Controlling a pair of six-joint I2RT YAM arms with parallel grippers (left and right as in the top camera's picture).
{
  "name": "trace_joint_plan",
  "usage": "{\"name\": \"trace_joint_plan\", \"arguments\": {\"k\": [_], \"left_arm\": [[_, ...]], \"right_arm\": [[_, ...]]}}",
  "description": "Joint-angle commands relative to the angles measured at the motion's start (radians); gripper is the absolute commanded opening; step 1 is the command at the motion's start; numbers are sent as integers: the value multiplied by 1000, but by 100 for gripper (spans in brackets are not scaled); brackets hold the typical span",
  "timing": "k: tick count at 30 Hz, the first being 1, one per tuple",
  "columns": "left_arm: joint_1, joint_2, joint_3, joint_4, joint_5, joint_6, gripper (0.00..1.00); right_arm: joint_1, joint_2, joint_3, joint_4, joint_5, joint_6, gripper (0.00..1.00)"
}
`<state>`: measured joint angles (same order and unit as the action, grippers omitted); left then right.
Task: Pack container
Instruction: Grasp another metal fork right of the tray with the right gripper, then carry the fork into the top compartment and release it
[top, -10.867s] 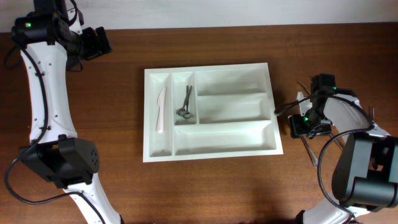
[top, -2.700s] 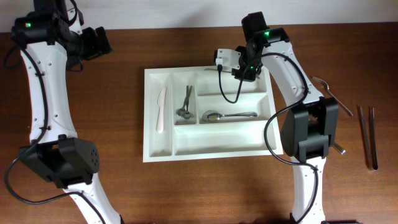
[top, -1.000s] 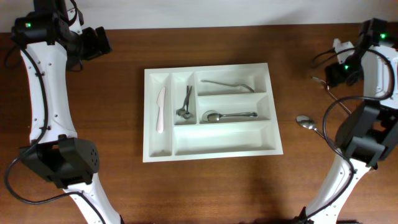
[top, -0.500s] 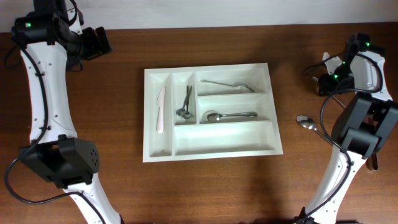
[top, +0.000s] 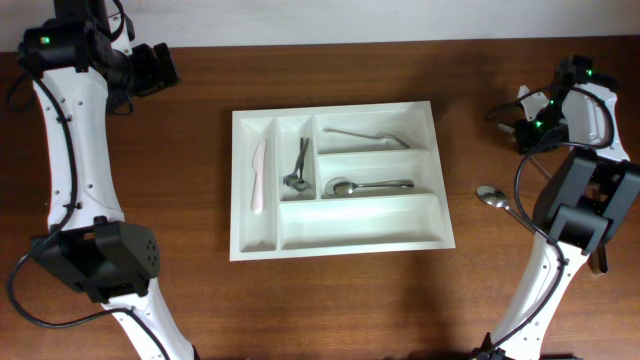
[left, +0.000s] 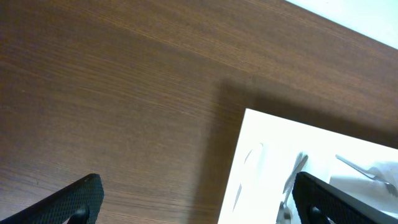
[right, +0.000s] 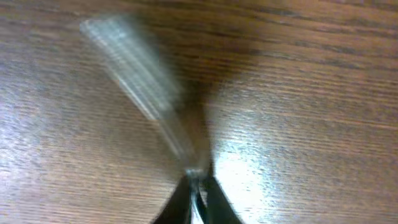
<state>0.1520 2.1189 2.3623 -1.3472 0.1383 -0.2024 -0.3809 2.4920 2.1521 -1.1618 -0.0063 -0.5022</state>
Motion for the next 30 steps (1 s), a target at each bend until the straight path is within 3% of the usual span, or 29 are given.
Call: {"name": "trace_joint_plan", "arguments": {"k": [1,9,15,22,27,30], "left_arm": [[2,-4,13,-1,-4,5,99],[2,-4,13,-1,-4,6,99],[2,-4,13,-1,-4,6,99],[2,-4,13,-1,-4,6,99],[2,-4,13,-1,-4,6,99],[2,-4,13,-1,-4,5,99]], "right_arm": [[1,22,-9,0,-39,15,4],[37,-45,74,-16,-92,78,3],[142,-83,251,-78,-169,56,4],[345,-86,409,-149,-187,-85,4],[510,-83,404,-217,-260,-371,4],[586,-81,400,-234,-260,-469,4]]}}
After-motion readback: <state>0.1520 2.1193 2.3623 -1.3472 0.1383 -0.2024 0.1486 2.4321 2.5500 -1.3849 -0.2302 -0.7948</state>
